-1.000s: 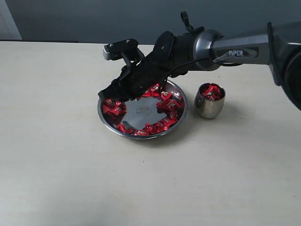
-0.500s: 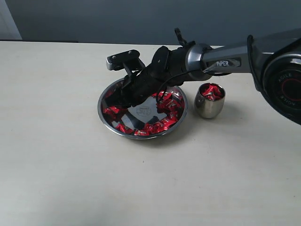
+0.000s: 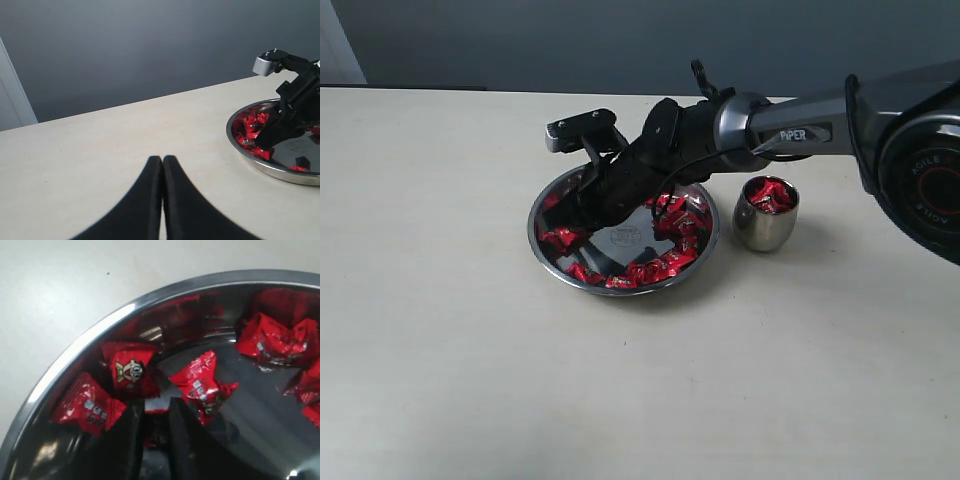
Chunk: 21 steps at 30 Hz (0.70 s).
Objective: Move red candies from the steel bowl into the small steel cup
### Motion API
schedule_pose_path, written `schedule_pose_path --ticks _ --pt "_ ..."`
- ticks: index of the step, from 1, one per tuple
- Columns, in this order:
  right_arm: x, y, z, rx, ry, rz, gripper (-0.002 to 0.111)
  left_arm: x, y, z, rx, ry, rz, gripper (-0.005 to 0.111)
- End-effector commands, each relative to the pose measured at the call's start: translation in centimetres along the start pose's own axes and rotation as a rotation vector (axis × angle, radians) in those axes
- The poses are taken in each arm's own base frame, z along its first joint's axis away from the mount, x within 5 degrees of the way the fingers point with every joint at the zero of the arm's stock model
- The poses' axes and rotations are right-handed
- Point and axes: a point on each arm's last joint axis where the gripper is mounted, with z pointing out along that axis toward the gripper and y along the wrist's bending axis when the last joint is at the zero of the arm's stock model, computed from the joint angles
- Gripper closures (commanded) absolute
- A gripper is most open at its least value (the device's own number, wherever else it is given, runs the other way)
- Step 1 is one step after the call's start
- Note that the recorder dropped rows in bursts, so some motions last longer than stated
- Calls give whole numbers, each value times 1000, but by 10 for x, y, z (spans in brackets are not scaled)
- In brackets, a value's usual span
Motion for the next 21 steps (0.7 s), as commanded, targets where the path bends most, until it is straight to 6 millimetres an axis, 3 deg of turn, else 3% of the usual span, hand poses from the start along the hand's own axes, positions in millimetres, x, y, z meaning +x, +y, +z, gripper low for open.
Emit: schedule_pose_path --ticks 1,11,13,14,16,19,21 --pt "-2 0 -1 -1 0 -15 108 1 0 0 0 -5 -7 105" --pt "-8 7 -13 -44 -7 21 108 1 0 0 0 -5 -7 105" --pt "-4 11 -14 -95 64 -67 95 1 0 0 0 -5 -7 105" --pt "-3 11 -13 -96 76 -84 76 1 0 0 0 -5 -7 105" --pt "-6 9 -13 -71 43 -84 56 1 0 0 0 -5 -7 105" --pt "-8 6 -11 -45 13 -82 61 1 0 0 0 -5 -7 105" --pt "-6 5 -7 -39 13 -71 74 1 0 0 0 -5 -7 105"
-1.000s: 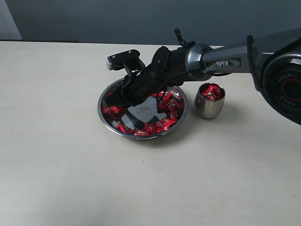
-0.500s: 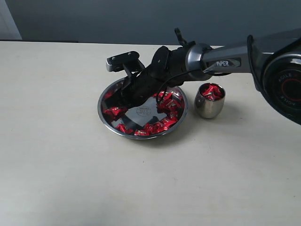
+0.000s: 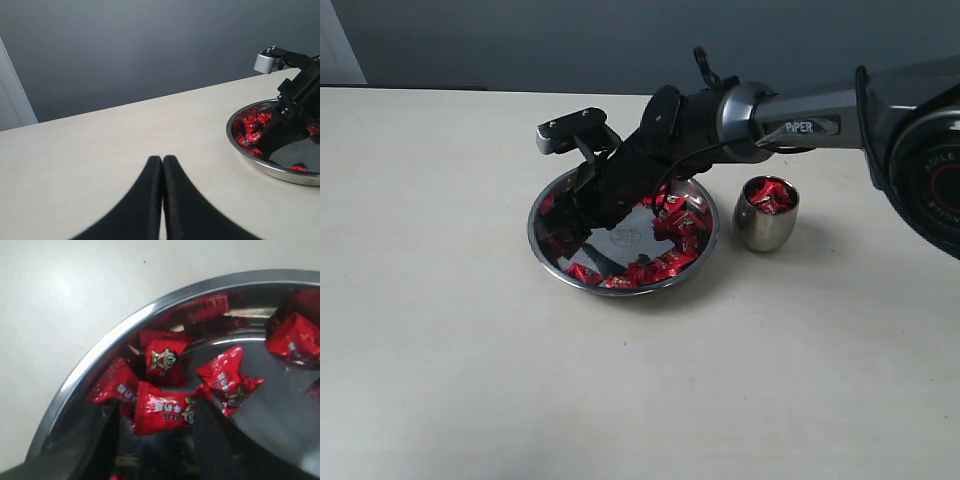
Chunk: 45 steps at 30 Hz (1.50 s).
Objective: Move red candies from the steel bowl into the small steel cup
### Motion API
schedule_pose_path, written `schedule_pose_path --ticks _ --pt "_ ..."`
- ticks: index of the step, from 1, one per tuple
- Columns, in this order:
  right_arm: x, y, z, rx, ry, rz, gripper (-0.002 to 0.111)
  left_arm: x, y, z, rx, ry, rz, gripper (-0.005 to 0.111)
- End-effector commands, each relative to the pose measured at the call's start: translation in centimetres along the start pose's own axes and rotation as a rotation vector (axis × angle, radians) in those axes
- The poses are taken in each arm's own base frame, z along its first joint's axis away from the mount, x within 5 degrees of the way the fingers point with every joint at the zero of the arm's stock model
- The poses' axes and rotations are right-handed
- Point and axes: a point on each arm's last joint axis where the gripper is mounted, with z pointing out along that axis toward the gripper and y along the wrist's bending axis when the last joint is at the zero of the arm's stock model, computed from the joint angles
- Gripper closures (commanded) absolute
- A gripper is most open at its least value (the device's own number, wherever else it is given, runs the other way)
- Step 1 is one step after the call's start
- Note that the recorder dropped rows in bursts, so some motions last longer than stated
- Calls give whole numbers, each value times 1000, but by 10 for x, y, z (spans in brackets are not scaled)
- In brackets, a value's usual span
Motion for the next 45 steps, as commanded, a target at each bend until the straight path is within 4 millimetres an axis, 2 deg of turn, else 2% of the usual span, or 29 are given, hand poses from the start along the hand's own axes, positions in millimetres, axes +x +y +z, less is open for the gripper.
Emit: schedule_pose_path --ticks 1,18,20,24,26,30,39,45 --pt "-1 -3 3 18 -21 -2 78 1 0 0 0 -5 -7 105" --pt "12 -7 20 10 28 13 79 1 0 0 0 -5 -7 105" --pt "11 -7 20 11 24 13 85 1 0 0 0 -5 -7 105" --pt "9 -7 18 10 18 16 109 1 0 0 0 -5 -7 105" --pt "7 -6 15 10 11 37 109 1 0 0 0 -5 -7 105" --pt "-2 -2 2 8 -18 63 109 1 0 0 0 -5 -7 105" --pt "-25 16 -50 -22 -37 -20 109 1 0 0 0 -5 -7 105" --pt "-21 12 -87 90 -60 -9 109 1 0 0 0 -5 -7 105"
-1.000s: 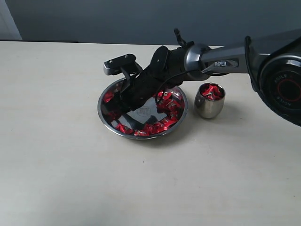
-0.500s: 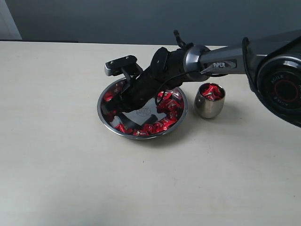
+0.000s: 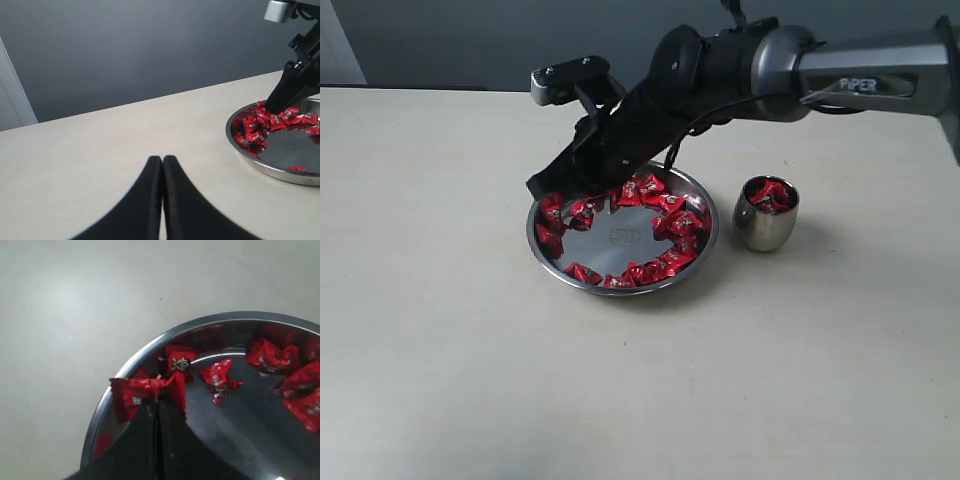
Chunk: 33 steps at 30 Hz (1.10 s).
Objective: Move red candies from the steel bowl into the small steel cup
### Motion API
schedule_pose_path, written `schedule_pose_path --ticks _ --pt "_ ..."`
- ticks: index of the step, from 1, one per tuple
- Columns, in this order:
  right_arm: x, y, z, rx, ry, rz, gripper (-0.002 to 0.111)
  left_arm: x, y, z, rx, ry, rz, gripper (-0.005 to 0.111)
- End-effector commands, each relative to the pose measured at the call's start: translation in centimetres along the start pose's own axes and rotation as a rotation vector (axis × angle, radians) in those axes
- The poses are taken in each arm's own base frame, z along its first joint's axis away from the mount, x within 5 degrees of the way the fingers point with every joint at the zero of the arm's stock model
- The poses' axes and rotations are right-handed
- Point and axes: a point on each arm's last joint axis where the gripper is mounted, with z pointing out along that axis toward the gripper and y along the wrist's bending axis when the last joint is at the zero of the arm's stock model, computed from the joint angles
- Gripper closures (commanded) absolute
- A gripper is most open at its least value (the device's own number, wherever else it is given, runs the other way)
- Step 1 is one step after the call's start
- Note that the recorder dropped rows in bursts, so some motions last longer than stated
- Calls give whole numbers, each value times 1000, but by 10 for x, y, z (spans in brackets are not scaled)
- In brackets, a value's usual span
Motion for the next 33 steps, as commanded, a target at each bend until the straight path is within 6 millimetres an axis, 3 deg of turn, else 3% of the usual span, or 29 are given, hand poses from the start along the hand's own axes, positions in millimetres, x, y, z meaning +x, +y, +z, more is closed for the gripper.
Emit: schedule_pose_path --ticks 1,9,13,21,33 --pt "7 -9 -33 99 -23 17 109 1 0 0 0 -5 -7 105" --pt "46 -56 -108 245 -97 163 109 1 0 0 0 -5 -7 105" --pt "69 -79 -128 290 -79 247 109 1 0 0 0 -5 -7 105" --pt "104 -112 -124 346 -8 345 109 1 0 0 0 -5 -7 105" --pt "118 -126 -103 353 48 374 109 1 0 0 0 -5 -7 105"
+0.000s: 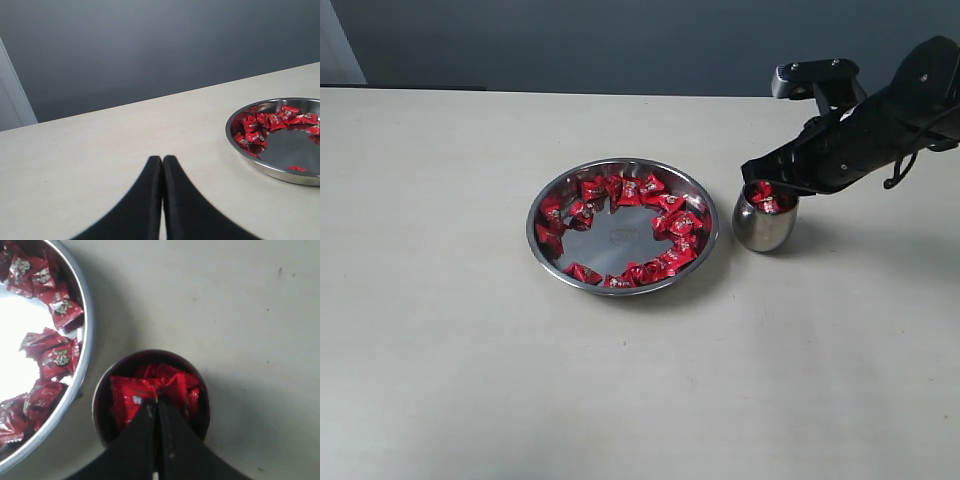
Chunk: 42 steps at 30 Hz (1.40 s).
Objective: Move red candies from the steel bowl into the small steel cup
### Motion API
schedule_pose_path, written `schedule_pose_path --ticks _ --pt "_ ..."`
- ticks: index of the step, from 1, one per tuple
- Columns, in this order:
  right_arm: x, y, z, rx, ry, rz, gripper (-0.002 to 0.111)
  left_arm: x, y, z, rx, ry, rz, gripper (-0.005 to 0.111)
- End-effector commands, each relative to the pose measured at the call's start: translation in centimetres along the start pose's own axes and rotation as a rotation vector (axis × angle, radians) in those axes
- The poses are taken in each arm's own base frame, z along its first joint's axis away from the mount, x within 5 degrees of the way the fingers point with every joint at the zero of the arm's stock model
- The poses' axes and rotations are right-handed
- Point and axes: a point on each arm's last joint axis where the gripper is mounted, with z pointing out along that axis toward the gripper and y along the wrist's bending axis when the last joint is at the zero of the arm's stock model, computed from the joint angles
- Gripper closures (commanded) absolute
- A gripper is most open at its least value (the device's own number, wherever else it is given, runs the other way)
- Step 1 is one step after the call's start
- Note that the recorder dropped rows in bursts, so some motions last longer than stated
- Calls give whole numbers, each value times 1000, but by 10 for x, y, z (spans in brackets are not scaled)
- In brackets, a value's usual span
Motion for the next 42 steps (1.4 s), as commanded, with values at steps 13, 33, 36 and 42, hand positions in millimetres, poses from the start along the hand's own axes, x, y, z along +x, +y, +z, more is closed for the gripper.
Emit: schedule_pose_path --ticks 13,33,36,42 --pt "8 -3 11 -4 58 1 107 1 0 0 0 -5 -7 105" --pt "-10 2 -28 8 -77 -18 73 1 0 0 0 -5 -7 105" --pt "-12 3 -35 9 -99 -21 73 1 0 0 0 -5 -7 105" --pt "-15 7 -42 -25 -131 50 73 1 0 0 0 -5 -7 105"
